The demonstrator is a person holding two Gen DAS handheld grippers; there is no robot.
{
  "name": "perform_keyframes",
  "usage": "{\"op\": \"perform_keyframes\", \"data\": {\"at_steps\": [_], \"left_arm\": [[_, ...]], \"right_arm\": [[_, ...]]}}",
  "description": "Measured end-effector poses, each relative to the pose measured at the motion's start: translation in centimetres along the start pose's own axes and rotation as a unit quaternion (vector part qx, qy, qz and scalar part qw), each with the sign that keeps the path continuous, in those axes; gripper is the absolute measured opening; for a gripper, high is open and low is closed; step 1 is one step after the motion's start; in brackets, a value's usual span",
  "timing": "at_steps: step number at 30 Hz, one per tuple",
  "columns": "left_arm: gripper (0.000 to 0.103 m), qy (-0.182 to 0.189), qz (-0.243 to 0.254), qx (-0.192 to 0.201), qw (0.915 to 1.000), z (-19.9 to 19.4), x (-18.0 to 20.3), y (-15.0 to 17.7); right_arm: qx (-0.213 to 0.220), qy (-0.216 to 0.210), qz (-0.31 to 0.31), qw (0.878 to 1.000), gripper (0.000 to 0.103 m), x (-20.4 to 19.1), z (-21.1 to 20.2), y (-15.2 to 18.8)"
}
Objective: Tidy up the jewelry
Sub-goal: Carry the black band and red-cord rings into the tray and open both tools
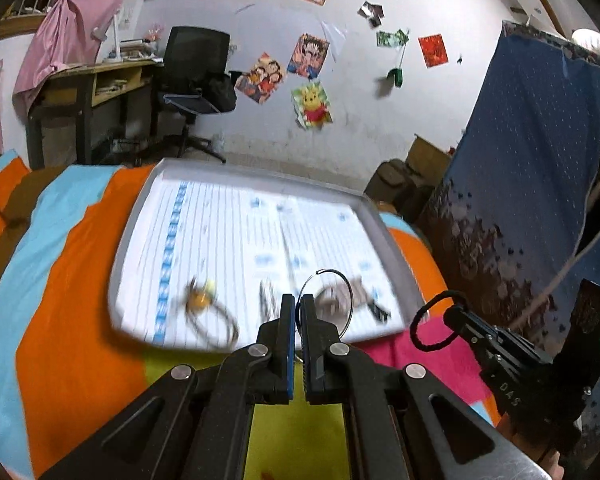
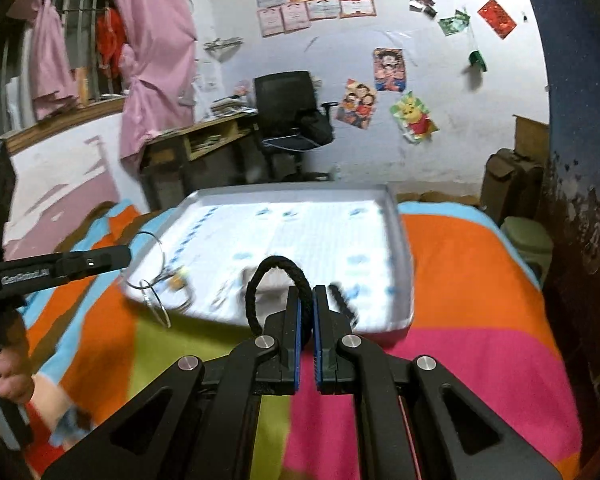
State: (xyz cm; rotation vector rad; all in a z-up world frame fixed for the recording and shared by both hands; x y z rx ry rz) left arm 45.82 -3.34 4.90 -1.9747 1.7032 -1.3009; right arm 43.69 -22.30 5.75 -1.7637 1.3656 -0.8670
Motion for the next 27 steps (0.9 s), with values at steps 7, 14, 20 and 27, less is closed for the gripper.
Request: {"op": "perform_keyframes", "data": {"at_steps": [7,14,20,27], "left_arm": [[0.003,-0.021,-0.021,0.001,0.9996,4.7,-1.0,-0.6],[0.003,-0.048,-0.036,-0.024,0.9979,7.6,-2.6,0.7],[0.018,-0.057,-0.021,-0.031,0.9977,7.5,-2.6,1.4],[0.071,-0.046,-0.022,0.047,0.9976,3.0,-2.0,0.5]], "right_arm": [[-0.040,0.036,-0.005,0.999,0.005,1.1,4.6,-0.7],[-0.064,0.031,-0.003,0.997,0.005,0.9,6.7,0.8],[-0.070,0.027,-0.003,0.997,0.013,1.0,7.0,0.9],[-0.036,0.036,-0.004,0.999,0.033,1.8,4.3,-0.3]]}}
Point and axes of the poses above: each gripper's, at about its wrist camera, not at the fingertips, and z roughly the way its jaws point, x to its right, y to its underside, the point moved 7 cm from there along z, roughly the way its jaws point, and after that the axes turned 13 degrees about -z, right-handed, at the moved point
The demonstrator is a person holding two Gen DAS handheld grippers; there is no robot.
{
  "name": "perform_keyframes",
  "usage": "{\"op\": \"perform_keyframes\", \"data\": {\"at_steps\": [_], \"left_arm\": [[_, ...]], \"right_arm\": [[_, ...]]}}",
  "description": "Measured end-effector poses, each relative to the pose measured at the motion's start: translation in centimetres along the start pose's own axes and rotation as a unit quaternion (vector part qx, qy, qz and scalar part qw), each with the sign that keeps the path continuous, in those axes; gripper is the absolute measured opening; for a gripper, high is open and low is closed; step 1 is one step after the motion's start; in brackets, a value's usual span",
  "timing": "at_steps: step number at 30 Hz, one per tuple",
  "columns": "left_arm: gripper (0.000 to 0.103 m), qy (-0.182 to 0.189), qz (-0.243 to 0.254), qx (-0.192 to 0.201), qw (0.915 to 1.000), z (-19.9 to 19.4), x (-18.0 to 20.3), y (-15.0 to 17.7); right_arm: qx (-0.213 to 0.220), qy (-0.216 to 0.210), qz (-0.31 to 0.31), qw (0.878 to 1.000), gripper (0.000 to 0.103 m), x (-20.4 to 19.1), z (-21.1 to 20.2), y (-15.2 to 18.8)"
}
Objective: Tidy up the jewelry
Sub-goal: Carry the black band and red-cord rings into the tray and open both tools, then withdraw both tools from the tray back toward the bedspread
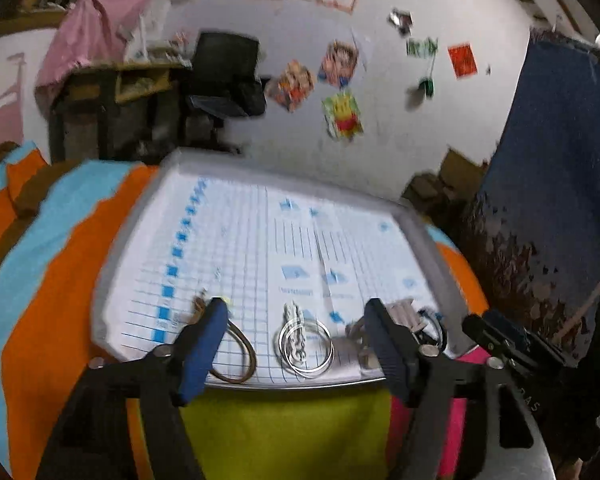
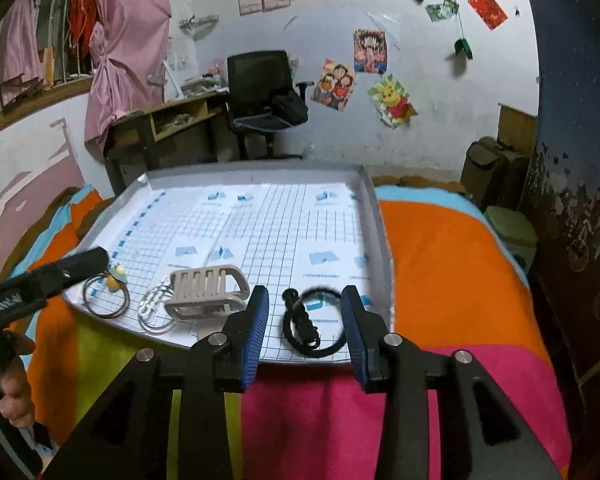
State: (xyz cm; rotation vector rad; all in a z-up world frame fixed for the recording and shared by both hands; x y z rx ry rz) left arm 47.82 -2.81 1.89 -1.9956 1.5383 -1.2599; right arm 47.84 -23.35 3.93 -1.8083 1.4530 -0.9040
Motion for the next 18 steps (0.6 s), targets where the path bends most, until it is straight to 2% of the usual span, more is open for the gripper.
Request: {"op": "perform_keyframes", "data": {"at_steps": [2,3,4,5,8,11,13,18], "left_arm": [[0.079,0.000,0.002,0.011,0.9999,-1.4,0.1,0.0],[0.081,-0.002,0.004,0.020,0.9998,-2.2,0.1,0.0],[0.087,-0.005,0.008,0.032,0.9994,-3.2,0.2,0.1],[0.093,-0.006,0.010,0.041,0.9991,-3.9,0.3,0.1],[0.103,-0.010,0.019,0.097,0.9950,-7.8,0.5,0.4],[0.103,-0.011,0.032,0.132,0.9907,-10.9,0.7,0.9],[0.103,-0.015,0.046,0.144,0.9884,-12.8,0.9,1.4],[0.103,-0.010,0.063,0.169,0.9835,-17.7,0.5,3.4]], "right_arm": [[0.021,0.004,-0.003,1.000,0.034,0.1,-1.9,-0.5],[0.029,0.005,-0.004,1.000,0.038,0.1,-2.6,-0.7],[0.041,0.007,-0.006,0.999,0.046,0.1,-3.7,-0.9],[0.051,0.008,-0.007,0.999,0.050,0.2,-4.6,-1.1],[0.090,0.009,-0.018,0.996,0.063,0.0,-8.3,-1.5],[0.117,0.007,-0.026,0.993,0.076,-0.7,-11.6,-1.4],[0.132,0.008,-0.031,0.991,0.090,-1.2,-13.7,-1.0],[0.169,0.006,-0.042,0.985,0.096,-2.5,-19.1,0.4]]}}
Point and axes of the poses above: each gripper's, at about its wrist camera, not at the fingertips, and z roughly the way its jaws point, x to its right, y to its underside, the point moved 7 cm from there along z, roughly the way its jaws point, and after that the axes turned 13 degrees about -z, right-handed, at the moved point
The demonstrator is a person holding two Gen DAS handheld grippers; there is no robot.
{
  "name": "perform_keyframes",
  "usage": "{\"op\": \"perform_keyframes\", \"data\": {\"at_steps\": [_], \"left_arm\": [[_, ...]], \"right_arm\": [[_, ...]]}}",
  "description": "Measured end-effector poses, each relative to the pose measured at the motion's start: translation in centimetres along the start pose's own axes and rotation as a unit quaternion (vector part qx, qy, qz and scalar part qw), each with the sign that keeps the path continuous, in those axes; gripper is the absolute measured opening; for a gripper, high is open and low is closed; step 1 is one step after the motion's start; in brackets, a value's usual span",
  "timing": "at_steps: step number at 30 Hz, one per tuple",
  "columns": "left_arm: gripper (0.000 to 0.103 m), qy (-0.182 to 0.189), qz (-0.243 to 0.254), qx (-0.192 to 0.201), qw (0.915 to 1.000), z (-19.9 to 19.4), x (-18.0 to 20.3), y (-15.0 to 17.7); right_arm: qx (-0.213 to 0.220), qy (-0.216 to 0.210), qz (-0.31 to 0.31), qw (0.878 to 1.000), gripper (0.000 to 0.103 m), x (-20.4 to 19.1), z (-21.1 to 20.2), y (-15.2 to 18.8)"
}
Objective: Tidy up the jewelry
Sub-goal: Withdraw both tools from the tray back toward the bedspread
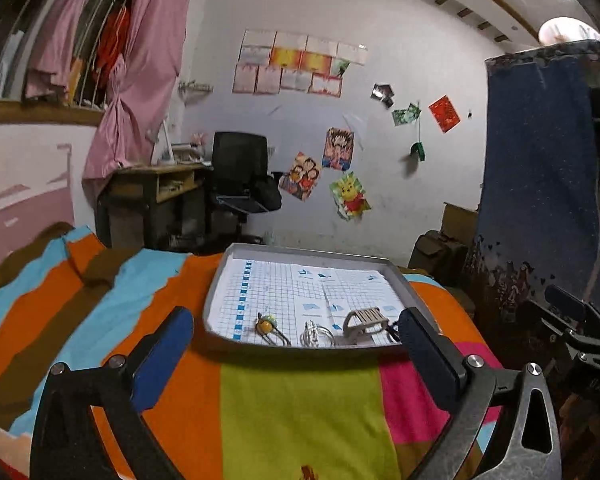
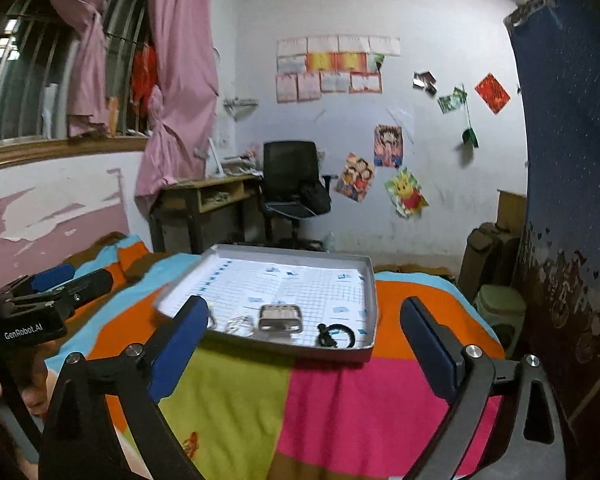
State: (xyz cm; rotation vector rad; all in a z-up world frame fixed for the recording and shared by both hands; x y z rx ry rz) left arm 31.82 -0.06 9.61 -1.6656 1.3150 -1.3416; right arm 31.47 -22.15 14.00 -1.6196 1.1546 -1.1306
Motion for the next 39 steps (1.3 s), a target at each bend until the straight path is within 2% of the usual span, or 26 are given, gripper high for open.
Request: {"op": "perform_keyframes", "data": {"at_steps": [8,17,30,39], "left_arm": [[0.103,-0.001,0.006,0.030,0.9995,-7.5,-0.9,1.9],[0.103,-0.025,0.005,0.019,0.9995,-12.9,-3.3,5.5],[0.103,-0.089,-0.013,-0.054,0.9945,-14.7,-9.4,11.0],[0.103,-0.114,-0.028,-0.085,0.9894,-14.3,-11.2,12.8]], "right_arm": [[0.040,-0.011,0.015,0.999,0.100,-2.1,-7.6,1.5],[0.048,-0.037,-0.001,0.998,0.101,-4.6,-12.2,5.4],[0.014,-0.084,-0.028,0.996,0.101,-8.0,-13.0,10.9],[-0.009,-0.103,-0.024,0.994,0.101,-10.7,-11.3,12.3]]}}
Point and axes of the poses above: each gripper's, at about its wrist camera, not at the fingertips, and z roughly the way its jaws point, x to its right, y to its underside, the point moved 7 cm from there along z, roughly the way its jaws point, and after that the axes turned 13 degrees about -z, right-handed, at the moved point
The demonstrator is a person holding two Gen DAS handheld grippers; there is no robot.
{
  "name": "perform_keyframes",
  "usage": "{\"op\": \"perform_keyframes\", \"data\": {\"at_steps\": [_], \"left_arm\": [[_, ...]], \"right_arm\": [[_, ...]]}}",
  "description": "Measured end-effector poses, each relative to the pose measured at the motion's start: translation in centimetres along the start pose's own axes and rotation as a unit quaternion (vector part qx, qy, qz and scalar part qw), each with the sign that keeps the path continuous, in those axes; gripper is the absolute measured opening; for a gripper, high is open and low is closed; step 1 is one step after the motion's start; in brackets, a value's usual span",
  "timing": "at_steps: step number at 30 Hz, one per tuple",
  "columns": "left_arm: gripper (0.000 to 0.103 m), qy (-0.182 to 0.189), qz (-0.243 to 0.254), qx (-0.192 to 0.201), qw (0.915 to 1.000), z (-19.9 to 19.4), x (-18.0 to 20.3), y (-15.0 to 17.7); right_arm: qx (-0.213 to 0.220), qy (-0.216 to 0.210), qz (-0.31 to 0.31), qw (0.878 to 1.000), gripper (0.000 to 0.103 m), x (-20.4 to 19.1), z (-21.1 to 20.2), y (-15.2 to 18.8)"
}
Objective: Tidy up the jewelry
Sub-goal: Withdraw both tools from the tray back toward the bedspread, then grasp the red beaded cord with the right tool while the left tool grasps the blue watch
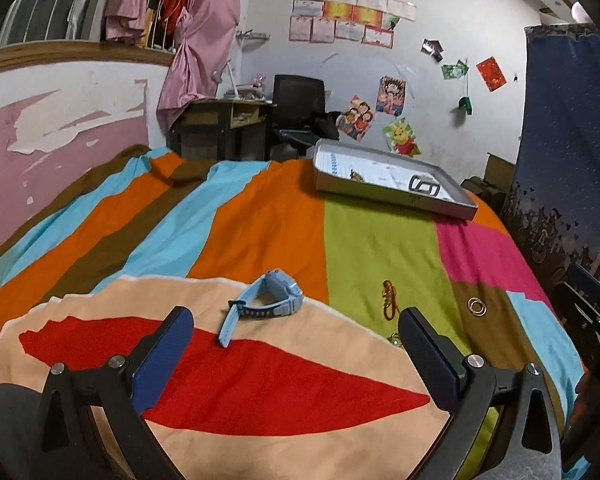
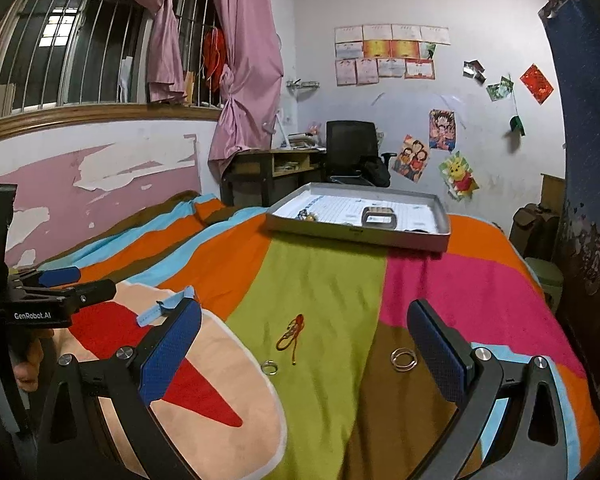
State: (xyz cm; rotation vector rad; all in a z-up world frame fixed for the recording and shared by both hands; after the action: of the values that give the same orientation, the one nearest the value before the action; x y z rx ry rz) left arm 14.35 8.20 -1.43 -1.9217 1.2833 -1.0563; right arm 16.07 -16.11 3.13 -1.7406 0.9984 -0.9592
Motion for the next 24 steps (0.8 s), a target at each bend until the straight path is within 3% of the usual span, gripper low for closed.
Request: {"op": "perform_keyframes", "data": {"at_steps": [8,21,24], "left_arm": [[0.103,-0.018,-0.012,-0.006,0.9998,1.3,-1.1,-0.3],[0.103,-0.028,-0.059,0.025,0.9975,3.7,-2.6,-3.9],[0.103,-0.022,-0.065,0.010,0.9976,5.1,-2.7,-4.4]], "right_arm": [[-0.009,-0.002,0.013,1.000,0.101,-0.6,2.1,0.0],[-0.008,0.000,0.012,1.000,0.101,-0.8,6.2,-1.8],[-0.013,-0.008,0.014,1.000,0.101,-0.6,8.1,-2.1]]}}
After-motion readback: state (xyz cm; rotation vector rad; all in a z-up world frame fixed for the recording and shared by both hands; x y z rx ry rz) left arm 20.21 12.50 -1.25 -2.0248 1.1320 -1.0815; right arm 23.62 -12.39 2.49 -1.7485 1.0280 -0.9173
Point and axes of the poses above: each gripper's, at about its wrist camera, not at the fingertips, and z roughly the way its jaws point, x to its right, y to its underside, the point moved 7 cm from there along z, roughly the way its jaws point, and after that the axes turned 13 degrees about -z, right-handed, at the moved point
